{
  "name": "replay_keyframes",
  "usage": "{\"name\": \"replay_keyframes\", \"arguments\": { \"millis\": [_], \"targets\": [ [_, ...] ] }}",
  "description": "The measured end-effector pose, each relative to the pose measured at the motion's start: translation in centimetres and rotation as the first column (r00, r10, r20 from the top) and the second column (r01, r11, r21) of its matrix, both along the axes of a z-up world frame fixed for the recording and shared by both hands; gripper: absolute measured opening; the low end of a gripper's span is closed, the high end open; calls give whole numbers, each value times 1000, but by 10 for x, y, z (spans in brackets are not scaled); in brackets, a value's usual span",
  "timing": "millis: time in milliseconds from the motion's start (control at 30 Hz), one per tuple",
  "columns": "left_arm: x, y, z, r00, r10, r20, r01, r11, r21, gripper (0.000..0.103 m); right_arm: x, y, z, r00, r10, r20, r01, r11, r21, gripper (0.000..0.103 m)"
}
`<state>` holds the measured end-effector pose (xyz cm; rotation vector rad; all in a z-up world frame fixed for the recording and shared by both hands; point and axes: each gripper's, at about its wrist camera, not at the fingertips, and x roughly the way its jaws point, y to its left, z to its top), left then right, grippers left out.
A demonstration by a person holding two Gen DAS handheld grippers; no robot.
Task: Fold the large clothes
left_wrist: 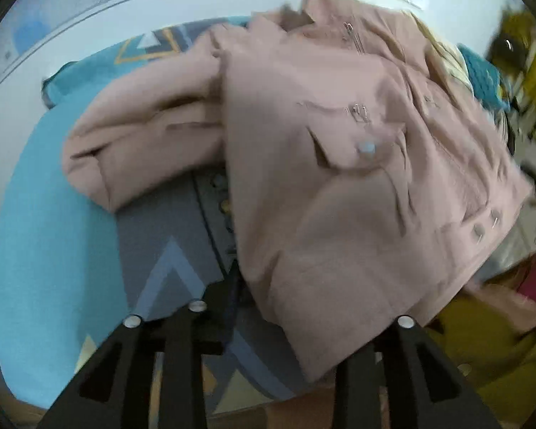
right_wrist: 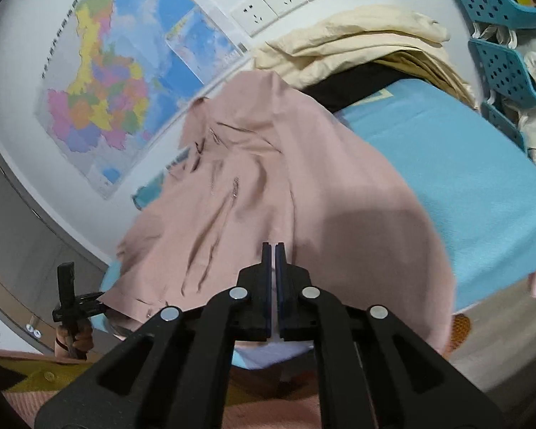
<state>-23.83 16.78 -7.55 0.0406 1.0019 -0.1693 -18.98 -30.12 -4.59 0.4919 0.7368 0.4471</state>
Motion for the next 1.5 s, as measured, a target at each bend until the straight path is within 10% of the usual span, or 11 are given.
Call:
{"name": "replay_keyframes", "arguments": {
  "millis": [67,200,467,567,900,1200,1367,1433,1500],
  "targets": [
    [-13,-3,9,995,-71,64,74,996,-40,56,-3,0,9,1000,-3,25,3,1000,-24,8],
    [-32,9,36,972,-113,207,131,989,-74,78,6,30,31,993,73,92,-62,991,-120,50],
    [-63,45,78,897,-64,437,166,966,-199,90,60,78,-2,984,153,-90,-174,929,-325,48],
    [-46,39,80,905,-42,424,112,983,-143,91,66,64,14,990,135,-45,-142,943,-301,48],
    [140,40,85,953,91,290,-86,996,-29,91,149,94,82,979,141,149,-68,909,-412,81],
    [282,38,65,977,42,208,-75,985,156,91,261,165,87,964,216,155,-87,807,-585,87],
    [324,40,33,996,-35,78,20,984,176,91,305,176,72,972,216,91,-108,757,-644,83],
    [334,38,18,996,-94,7,92,985,144,90,315,174,70,969,238,62,-150,769,-621,48],
    [337,36,10,993,-114,-12,115,984,139,56,319,169,75,965,254,63,-167,782,-601,14]
  ]
}}
